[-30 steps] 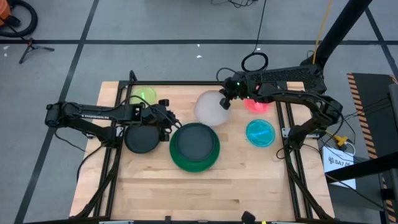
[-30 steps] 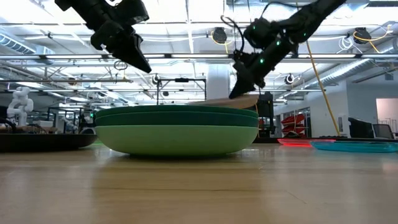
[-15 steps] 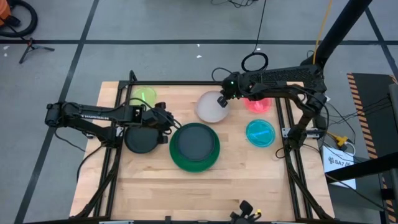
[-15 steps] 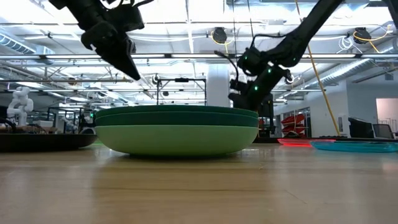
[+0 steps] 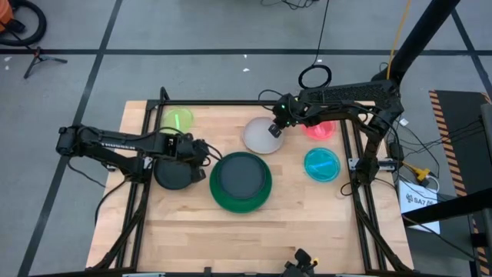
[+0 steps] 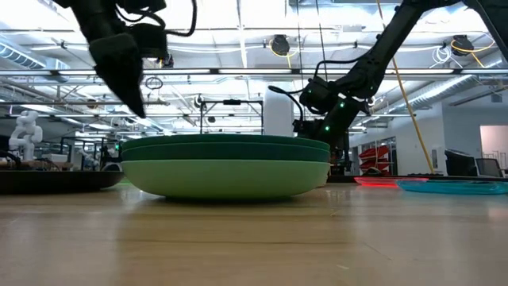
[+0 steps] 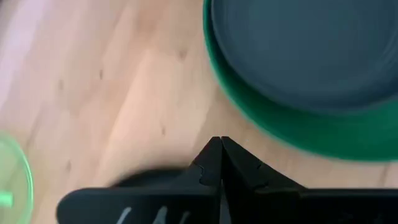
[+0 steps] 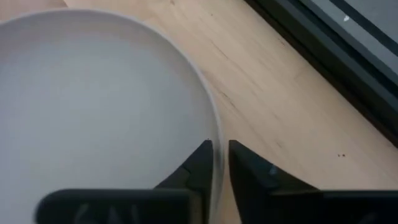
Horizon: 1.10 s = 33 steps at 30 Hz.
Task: Stack plastic plates
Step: Remove the white plate from the stacked plates, then stack the black plate on top of the other black plate
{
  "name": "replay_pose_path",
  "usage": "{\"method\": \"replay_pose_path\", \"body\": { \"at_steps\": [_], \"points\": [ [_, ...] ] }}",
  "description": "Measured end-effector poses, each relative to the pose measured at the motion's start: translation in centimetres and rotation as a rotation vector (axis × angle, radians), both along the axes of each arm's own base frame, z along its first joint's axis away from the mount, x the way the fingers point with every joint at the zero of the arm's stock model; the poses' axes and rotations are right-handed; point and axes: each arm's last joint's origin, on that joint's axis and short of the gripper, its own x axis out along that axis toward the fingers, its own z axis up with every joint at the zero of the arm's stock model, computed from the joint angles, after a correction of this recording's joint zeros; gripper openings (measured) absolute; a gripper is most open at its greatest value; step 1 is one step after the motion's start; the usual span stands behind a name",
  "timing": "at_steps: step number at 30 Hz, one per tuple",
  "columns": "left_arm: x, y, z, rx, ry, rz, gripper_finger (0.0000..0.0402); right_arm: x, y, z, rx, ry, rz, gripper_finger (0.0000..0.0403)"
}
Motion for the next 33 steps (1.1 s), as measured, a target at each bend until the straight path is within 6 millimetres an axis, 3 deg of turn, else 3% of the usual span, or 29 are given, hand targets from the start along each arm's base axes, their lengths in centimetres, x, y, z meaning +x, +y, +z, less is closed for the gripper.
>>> {"method": "replay_pose_path", "body": {
  "at_steps": [6, 11, 19, 22, 25, 29, 33],
  "points": [
    [-0.7, -1.1, -0.4, -0.057, 0.064, 0.085, 0.0018, 0.0, 0.0, 0.3, 0.008, -0.026, -0.03, 0.0115],
    [-1.1, -2.3, -0.7, -0.09, 0.104, 0.131, 0.002, 0.0, 0.0, 0.5, 0.028, -0.046, -0.063, 0.0144],
    [-1.8, -4.4, -1.6, -0.129, 0.214, 0.172, 0.0025, -0.1, 0.6, 2.5, 0.006, -0.083, -0.055, 0.0143],
    [-1.6, -5.2, -2.0, -0.136, 0.236, 0.135, 0.005, 0.0, 1.0, 3.7, -0.015, -0.109, -0.04, 0.0142],
    [-1.6, -6.4, -2.6, -0.049, 0.261, -0.008, 0.0086, 0.1, 1.7, 4.7, -0.031, -0.133, -0.019, 0.0142],
    [-2.4, -7.4, -4.0, 0.011, 0.286, -0.115, 0.0123, 0.5, 2.8, 5.9, -0.051, -0.156, 0.022, 0.0142],
    [-3.4, -7.2, -6.7, 0.007, 0.292, -0.065, 0.0131, 0.6, 3.9, 7.1, -0.072, -0.17, 0.063, 0.0142]
  ]
}}
